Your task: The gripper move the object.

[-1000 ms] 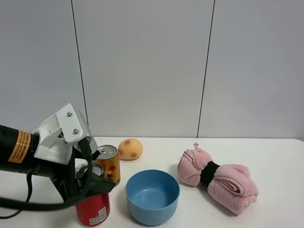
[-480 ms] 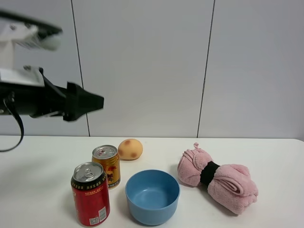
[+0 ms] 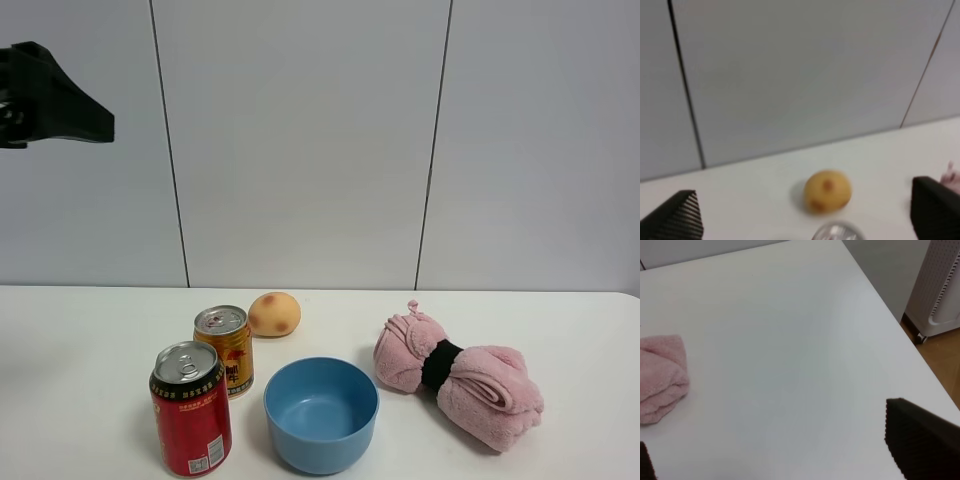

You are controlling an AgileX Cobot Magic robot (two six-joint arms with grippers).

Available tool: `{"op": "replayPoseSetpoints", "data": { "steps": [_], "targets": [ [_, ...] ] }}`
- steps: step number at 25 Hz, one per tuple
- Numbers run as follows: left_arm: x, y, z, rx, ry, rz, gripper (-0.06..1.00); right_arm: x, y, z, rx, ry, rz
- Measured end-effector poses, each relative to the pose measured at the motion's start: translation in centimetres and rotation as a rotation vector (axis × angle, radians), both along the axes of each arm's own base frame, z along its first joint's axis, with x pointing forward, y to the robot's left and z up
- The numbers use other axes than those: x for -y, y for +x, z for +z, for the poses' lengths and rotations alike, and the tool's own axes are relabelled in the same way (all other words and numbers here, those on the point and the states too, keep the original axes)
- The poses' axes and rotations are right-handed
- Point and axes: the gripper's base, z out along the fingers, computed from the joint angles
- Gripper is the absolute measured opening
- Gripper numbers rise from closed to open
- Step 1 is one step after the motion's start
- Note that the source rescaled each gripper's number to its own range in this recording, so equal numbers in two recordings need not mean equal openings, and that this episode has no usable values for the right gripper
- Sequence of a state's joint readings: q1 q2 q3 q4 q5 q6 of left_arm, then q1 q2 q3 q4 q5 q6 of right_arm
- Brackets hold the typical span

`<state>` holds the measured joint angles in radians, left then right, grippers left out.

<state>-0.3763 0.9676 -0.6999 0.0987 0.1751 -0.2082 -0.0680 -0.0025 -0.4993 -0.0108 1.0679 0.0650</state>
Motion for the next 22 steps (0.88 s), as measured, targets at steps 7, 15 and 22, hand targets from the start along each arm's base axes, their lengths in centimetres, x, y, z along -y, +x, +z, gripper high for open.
{"op": "replayPoseSetpoints", "data": {
  "steps": [7,15,22],
  "targets": [
    [-1.3,-2.3,2.8,-0.311,0.213,-0.004,0.53,0.0,0.0,0.0,0.0,0.0,0.0],
    [-2.0,-5.8,5.2,-0.204,0.213,-0.112,0.53,0.0,0.0,0.0,0.0,0.0,0.0],
    [-5.1,-7.7,5.3,-0.229,0.131,0.078,0.53,0.0,0.0,0.0,0.0,0.0,0.0]
  ]
}}
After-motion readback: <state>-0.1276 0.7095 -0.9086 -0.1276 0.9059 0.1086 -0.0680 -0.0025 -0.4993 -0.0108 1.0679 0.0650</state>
